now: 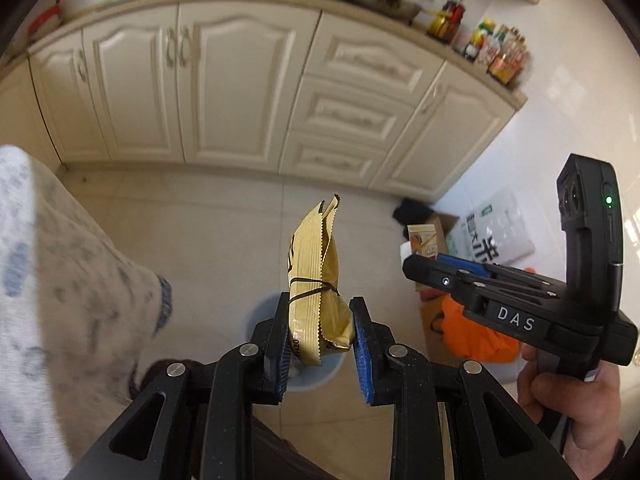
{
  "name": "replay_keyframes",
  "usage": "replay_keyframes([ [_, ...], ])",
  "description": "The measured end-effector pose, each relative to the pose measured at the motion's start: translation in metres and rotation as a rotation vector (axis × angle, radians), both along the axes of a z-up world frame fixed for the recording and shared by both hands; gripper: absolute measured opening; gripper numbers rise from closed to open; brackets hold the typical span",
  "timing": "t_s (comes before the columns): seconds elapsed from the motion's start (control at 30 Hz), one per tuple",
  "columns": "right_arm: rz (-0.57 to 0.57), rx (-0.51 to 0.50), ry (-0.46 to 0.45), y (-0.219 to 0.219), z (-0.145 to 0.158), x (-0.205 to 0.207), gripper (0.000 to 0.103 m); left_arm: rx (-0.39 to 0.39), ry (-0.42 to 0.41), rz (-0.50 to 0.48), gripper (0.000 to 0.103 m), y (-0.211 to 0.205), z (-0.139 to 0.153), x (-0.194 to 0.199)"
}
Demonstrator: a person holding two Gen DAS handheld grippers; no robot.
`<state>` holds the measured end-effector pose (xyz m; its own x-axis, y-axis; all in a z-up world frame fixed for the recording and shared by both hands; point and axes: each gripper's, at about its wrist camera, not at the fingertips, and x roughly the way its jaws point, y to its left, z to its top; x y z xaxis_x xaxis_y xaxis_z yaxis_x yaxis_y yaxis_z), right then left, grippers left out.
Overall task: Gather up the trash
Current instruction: 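Carry the gold wrapper and printed packet from the table to the blue bin, then open both tools over the bin to drop the wrapper and packet, then move both open tools back over the table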
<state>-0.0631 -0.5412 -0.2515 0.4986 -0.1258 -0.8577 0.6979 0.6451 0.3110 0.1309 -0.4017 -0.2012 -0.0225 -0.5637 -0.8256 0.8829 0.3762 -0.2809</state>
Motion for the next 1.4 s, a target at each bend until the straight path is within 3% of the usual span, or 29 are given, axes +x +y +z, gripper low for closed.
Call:
replay_keyframes([
  [0.17,-0.027,0.075,0.054,-0.019,-0.041,-0.006,0.028,0.086,0.044,-0.035,0.023,-0.031,-0.029,-0.007],
  [0.43,-0.057,0.146,0.101,-0.035,-0.08,-0.013,0.031,0.177,0.117,-0.049,0.024,-0.085,-0.069,0.024],
  [0.5,-0.07,0.161,0.108,-0.038,-0.085,-0.014,0.037,0.19,0.125,-0.047,0.027,-0.092,-0.069,0.046],
  [0.6,-0.091,0.157,0.113,-0.038,-0.085,-0.018,0.062,0.21,0.082,-0.042,0.05,-0.097,-0.072,0.072],
  [0.67,-0.105,0.149,0.115,-0.038,-0.084,-0.019,0.094,0.196,0.027,-0.021,0.076,-0.098,-0.066,0.077],
  [0.7,-0.112,0.145,0.119,-0.037,-0.083,-0.019,0.101,0.19,-0.002,-0.008,0.082,-0.094,-0.061,0.077],
  [0.77,-0.126,0.132,0.134,-0.037,-0.079,-0.019,0.103,0.172,-0.068,0.019,0.097,-0.081,-0.045,0.069],
  [1.0,-0.147,0.114,0.127,-0.032,-0.058,-0.009,0.103,0.088,-0.268,0.078,0.102,-0.044,0.024,0.037],
  [1.13,-0.107,0.08,0.086,-0.023,-0.031,0.006,0.103,0.018,-0.326,0.123,0.102,-0.014,0.051,0.018],
  [1.4,0.006,-0.005,-0.012,0.009,0.032,0.054,0.103,-0.083,-0.375,0.293,0.102,0.082,0.095,0.023],
])
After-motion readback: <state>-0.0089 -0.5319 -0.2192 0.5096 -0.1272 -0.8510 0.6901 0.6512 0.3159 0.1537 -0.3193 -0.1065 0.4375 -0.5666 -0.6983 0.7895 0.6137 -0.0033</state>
